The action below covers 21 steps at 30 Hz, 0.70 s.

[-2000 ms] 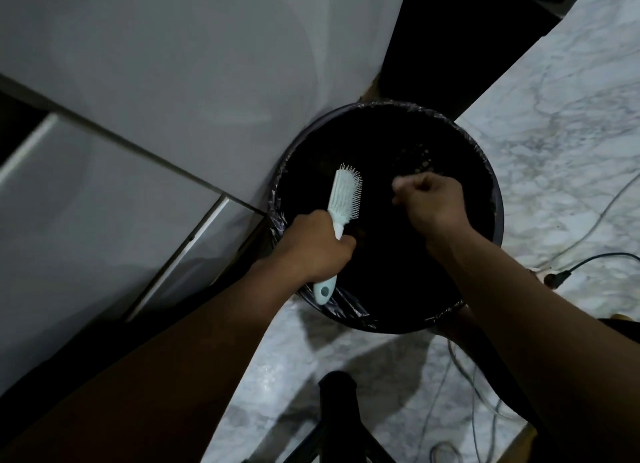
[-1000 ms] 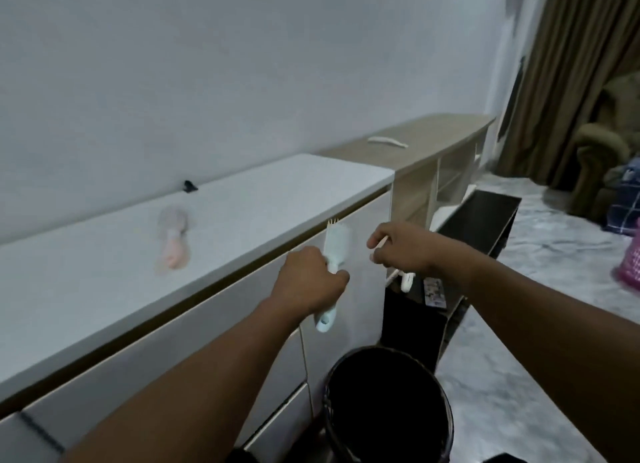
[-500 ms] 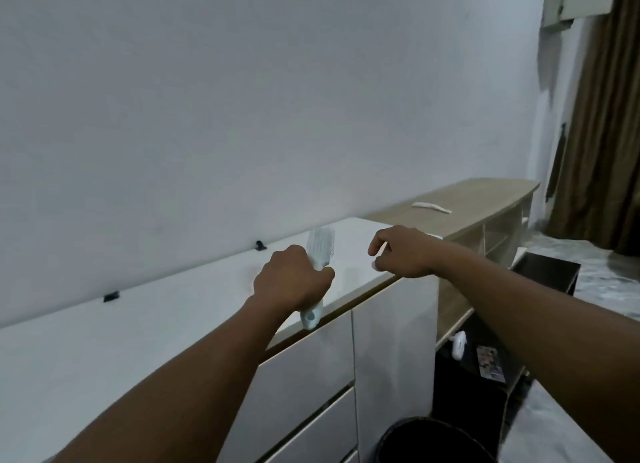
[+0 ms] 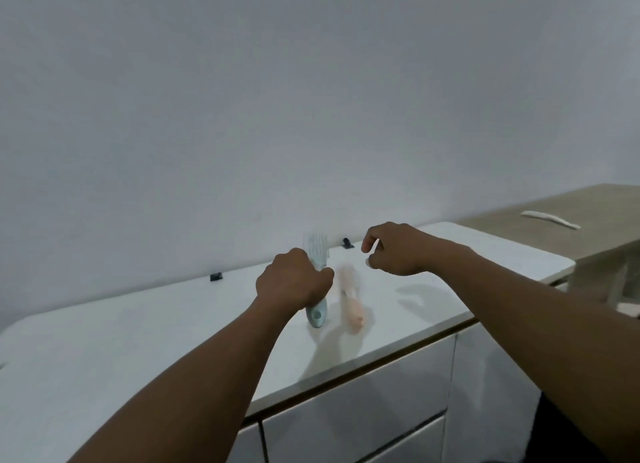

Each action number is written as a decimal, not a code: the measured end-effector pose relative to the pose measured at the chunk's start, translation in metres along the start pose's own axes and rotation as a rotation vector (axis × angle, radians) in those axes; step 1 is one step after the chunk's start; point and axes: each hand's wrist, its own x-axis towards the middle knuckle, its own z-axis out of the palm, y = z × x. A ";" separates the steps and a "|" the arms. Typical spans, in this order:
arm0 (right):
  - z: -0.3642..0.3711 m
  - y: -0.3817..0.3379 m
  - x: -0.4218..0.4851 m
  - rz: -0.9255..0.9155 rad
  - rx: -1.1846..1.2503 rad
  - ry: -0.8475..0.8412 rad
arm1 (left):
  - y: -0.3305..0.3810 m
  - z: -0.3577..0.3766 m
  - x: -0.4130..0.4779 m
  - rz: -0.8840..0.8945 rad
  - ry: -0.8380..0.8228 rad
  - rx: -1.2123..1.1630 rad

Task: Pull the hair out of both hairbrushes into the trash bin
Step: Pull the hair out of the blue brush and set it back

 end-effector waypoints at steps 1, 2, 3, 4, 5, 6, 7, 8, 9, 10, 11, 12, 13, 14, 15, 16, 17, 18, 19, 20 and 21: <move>0.008 -0.005 0.007 -0.015 -0.001 -0.016 | -0.008 0.002 0.003 -0.019 -0.005 0.003; 0.015 -0.009 0.014 -0.026 -0.002 -0.032 | -0.015 0.005 0.005 -0.037 -0.009 0.005; 0.023 -0.012 0.021 -0.033 -0.001 -0.047 | -0.022 0.008 0.007 -0.052 -0.013 0.005; 0.031 -0.015 0.028 -0.040 -0.001 -0.063 | -0.029 0.011 0.009 -0.066 -0.016 0.009; 0.038 -0.017 0.035 -0.048 0.000 -0.078 | -0.035 0.015 0.011 -0.079 -0.022 0.017; 0.045 -0.018 0.041 -0.056 0.003 -0.093 | -0.040 0.019 0.012 -0.092 -0.031 0.027; 0.052 -0.020 0.047 -0.066 0.011 -0.107 | -0.045 0.024 0.013 -0.106 -0.043 0.036; 0.059 -0.021 0.052 -0.074 0.017 -0.120 | -0.050 0.028 0.014 -0.120 -0.058 0.041; 0.065 -0.023 0.057 -0.083 0.024 -0.128 | -0.054 0.031 0.015 -0.134 -0.072 0.045; 0.072 -0.024 0.061 -0.090 0.024 -0.133 | -0.058 0.034 0.016 -0.146 -0.082 0.050; 0.077 -0.025 0.065 -0.099 0.018 -0.137 | -0.061 0.038 0.018 -0.155 -0.088 0.057; 0.083 -0.027 0.068 -0.107 0.007 -0.145 | -0.065 0.041 0.019 -0.163 -0.095 0.065; 0.088 -0.028 0.072 -0.116 0.003 -0.151 | -0.068 0.044 0.020 -0.167 -0.102 0.074; 0.094 -0.028 0.074 -0.121 0.003 -0.158 | -0.070 0.046 0.020 -0.172 -0.110 0.083; 0.099 -0.029 0.078 -0.125 0.005 -0.165 | -0.073 0.049 0.021 -0.175 -0.117 0.091; 0.104 -0.029 0.080 -0.127 0.007 -0.170 | -0.075 0.052 0.022 -0.176 -0.119 0.093; 0.109 -0.028 0.082 -0.132 0.007 -0.173 | -0.077 0.054 0.022 -0.178 -0.118 0.095; 0.114 -0.028 0.084 -0.138 0.005 -0.175 | -0.078 0.056 0.023 -0.180 -0.112 0.097; 0.118 -0.028 0.086 -0.147 0.004 -0.174 | -0.079 0.057 0.024 -0.182 -0.107 0.100; 0.122 -0.028 0.087 -0.150 0.003 -0.178 | -0.079 0.058 0.025 -0.179 -0.104 0.107; 0.125 -0.027 0.089 -0.155 0.001 -0.180 | -0.079 0.058 0.025 -0.179 -0.105 0.113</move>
